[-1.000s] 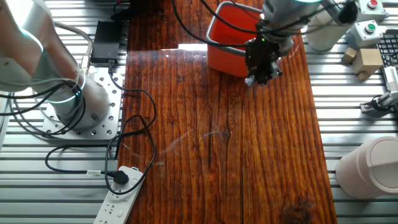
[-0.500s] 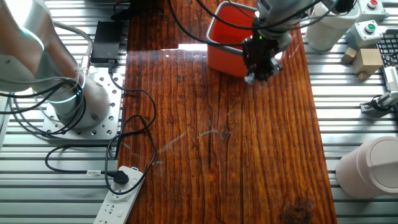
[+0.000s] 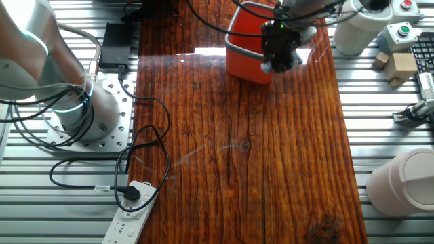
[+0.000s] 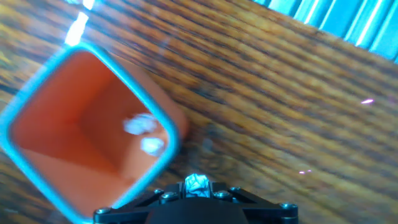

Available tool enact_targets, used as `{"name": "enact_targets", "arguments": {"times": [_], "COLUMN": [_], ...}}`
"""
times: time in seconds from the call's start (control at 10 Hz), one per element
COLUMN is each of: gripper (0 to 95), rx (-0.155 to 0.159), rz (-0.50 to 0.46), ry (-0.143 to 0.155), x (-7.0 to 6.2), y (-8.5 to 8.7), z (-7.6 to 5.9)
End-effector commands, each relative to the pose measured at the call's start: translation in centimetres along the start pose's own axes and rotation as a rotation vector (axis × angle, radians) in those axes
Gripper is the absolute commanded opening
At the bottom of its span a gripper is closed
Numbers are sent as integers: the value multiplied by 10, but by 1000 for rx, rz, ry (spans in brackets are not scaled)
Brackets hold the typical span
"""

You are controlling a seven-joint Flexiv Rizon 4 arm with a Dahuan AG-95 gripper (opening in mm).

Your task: Put the garbage in the trash can

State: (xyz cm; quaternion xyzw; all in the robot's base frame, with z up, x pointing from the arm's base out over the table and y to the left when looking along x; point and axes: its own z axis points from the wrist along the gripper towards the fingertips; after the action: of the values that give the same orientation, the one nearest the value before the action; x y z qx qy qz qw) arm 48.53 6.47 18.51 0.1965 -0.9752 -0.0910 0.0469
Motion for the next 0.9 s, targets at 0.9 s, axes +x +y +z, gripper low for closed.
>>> {"name": "enact_targets", "arguments": {"times": [0.9], "gripper": [190], "rx": [-103], "rz": [292], "ry": [-102], "x": [-42], "y": [71], "z": [38]}}
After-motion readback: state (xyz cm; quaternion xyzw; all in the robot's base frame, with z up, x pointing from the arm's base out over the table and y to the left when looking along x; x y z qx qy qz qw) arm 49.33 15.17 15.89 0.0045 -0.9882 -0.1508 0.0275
